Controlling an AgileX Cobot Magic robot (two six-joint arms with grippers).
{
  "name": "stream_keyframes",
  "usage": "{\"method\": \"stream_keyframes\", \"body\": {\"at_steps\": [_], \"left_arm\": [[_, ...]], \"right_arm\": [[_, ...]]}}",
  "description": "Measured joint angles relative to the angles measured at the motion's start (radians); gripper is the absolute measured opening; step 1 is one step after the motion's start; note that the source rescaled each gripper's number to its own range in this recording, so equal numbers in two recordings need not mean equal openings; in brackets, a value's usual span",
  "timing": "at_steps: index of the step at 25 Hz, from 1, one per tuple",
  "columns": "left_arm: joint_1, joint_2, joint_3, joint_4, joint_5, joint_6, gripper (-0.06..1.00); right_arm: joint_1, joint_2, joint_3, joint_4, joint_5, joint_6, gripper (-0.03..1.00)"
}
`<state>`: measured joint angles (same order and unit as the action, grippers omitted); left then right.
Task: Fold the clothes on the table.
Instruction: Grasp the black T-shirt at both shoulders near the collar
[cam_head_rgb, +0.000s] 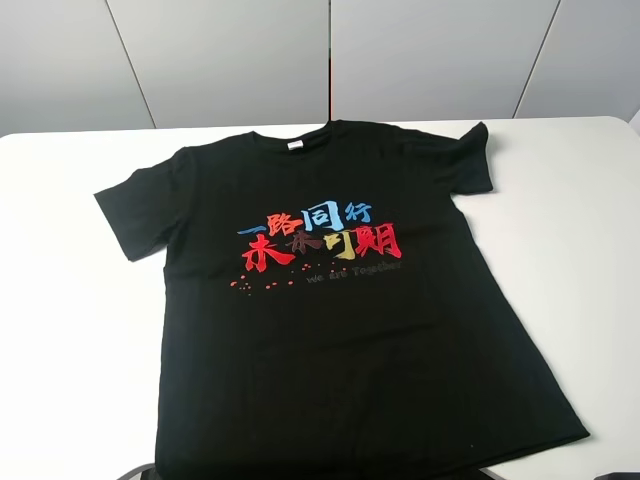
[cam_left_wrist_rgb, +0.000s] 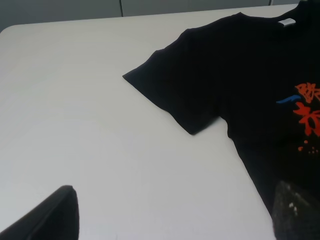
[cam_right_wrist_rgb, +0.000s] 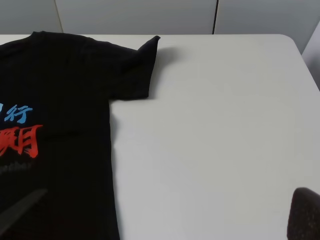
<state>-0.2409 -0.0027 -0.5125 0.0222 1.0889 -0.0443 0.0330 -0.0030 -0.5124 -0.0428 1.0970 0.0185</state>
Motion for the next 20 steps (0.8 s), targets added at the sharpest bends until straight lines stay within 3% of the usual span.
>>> {"method": "stream_keyframes", "body": {"at_steps": [20], "left_arm": [[0.000,0.000,0.000,0.000,0.000,0.000,1.00]], "right_arm": [[0.000,0.000,0.000,0.000,0.000,0.000,1.00]]}}
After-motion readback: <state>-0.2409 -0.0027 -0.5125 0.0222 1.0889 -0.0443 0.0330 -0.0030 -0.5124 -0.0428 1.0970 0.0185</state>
